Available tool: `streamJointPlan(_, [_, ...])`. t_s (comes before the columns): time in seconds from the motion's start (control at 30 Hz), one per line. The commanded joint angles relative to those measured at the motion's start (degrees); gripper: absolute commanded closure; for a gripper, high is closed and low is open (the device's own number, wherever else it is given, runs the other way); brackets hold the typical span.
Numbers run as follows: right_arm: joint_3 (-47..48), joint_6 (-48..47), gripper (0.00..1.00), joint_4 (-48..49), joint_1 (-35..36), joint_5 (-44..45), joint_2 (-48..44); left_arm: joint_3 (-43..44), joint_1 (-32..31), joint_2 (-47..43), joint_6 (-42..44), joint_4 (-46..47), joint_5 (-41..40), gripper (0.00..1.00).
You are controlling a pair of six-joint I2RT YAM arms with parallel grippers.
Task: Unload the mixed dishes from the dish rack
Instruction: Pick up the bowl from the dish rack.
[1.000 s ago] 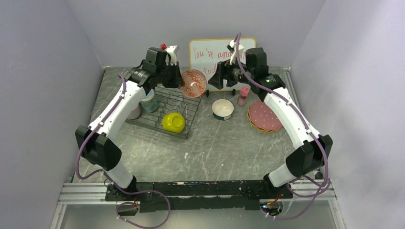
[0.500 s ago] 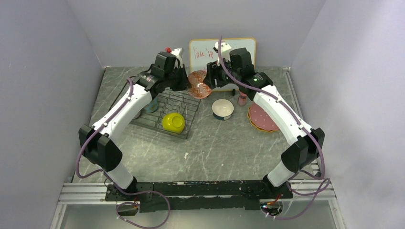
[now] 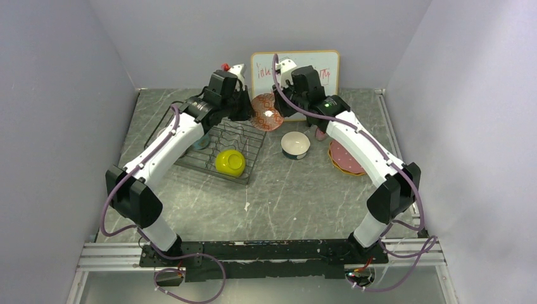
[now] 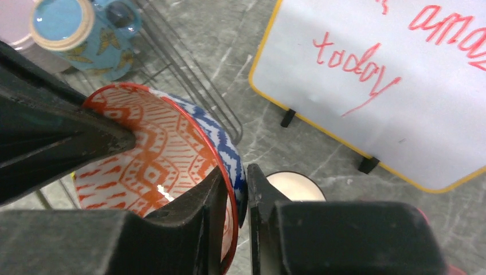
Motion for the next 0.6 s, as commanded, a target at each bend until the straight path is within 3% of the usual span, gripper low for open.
streamJointPlan(0.0, [3.1,-2.0,0.86,0.3,0.6,2.7,-0.1,-0.2,-0.4,-2.6,-0.5,4.4,-1.1,0.97])
streamJointPlan(0.07, [3.2,-2.1,0.98,0.5,0.6,4.1,0.0,-0.4,-0.3,-2.8,0.0,4.4,-1.3,0.97])
streamJointPlan(0.23, [2.8,-3.5,1.00,1.2,0.6,5.9,-0.4,-0.5,-0.3,-3.2,2.9,4.5,-1.6,0.84])
streamJointPlan(0.43, [0.4,-4.8,1.00,1.7,0.0,6.5,-1.5,-0.9,-0.3,-5.2,9.1,4.5,-1.9,0.23])
streamJointPlan(0.5, [-0.9,-4.9,1.00,2.2,-1.0,5.6,-2.1,-0.9,-0.3,-6.0,11.1,3.9,-1.9,0.10])
streamJointPlan(0.57, [-2.4,-4.8,1.00,2.5,-2.6,4.0,-2.6,-1.2,-0.2,-7.1,13.0,3.1,-2.5,0.06])
